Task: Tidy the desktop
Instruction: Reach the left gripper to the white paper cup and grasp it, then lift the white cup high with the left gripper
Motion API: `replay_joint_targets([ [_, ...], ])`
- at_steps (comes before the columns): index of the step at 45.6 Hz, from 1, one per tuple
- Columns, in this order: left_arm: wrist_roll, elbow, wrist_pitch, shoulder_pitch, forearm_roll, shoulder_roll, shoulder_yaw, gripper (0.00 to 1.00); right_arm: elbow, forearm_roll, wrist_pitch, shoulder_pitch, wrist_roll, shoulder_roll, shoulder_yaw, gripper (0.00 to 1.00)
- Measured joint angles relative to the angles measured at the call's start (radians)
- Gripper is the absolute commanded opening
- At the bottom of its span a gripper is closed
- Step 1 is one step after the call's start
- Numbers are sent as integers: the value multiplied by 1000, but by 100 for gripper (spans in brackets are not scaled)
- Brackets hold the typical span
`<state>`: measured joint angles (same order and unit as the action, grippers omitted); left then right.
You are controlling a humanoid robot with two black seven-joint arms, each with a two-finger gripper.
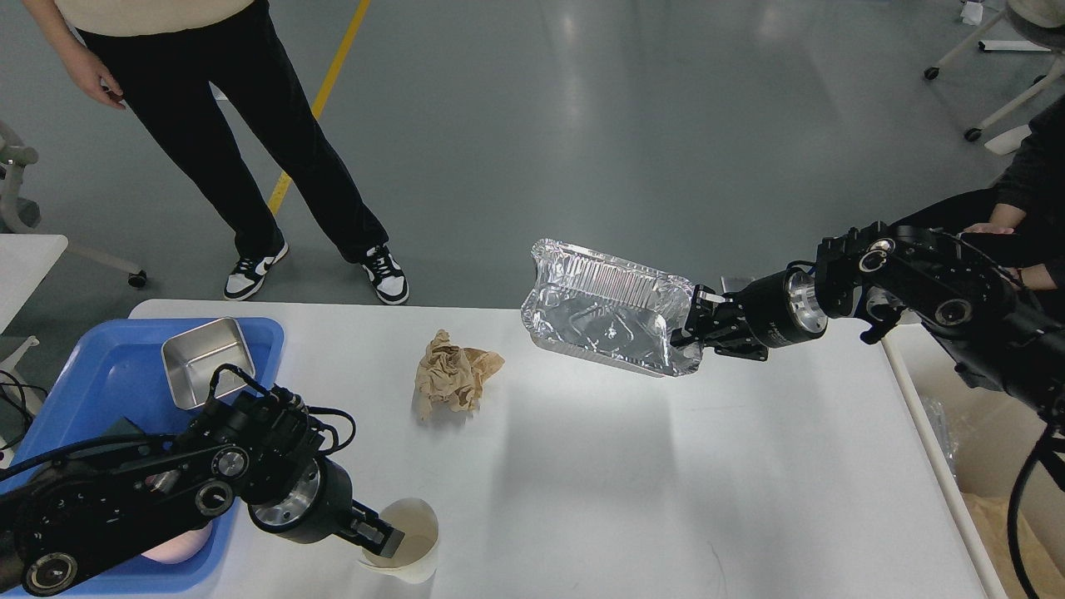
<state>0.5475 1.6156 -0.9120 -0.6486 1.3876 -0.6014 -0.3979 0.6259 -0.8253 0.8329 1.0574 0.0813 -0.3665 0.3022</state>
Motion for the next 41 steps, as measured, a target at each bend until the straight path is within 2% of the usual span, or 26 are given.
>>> replay_joint_targets([
  [6,0,-1,0,1,1,1,3,3,0,0,0,0,0,0,0,0],
  [20,0,4,-26,-6,-11,-8,-6,2,0,0,0,0,0,0,0,0],
  [26,-1,11,-46,-47,-60,-17,-50,2,0,0,0,1,0,1,0,0],
  [34,21,16,-48,-254,-260,-35,-153,2,0,0,0,4,1,1,0,0],
  [41,31,7,-48,-591,-550,-78,-146,2,0,0,0,2,2,2,0,0],
])
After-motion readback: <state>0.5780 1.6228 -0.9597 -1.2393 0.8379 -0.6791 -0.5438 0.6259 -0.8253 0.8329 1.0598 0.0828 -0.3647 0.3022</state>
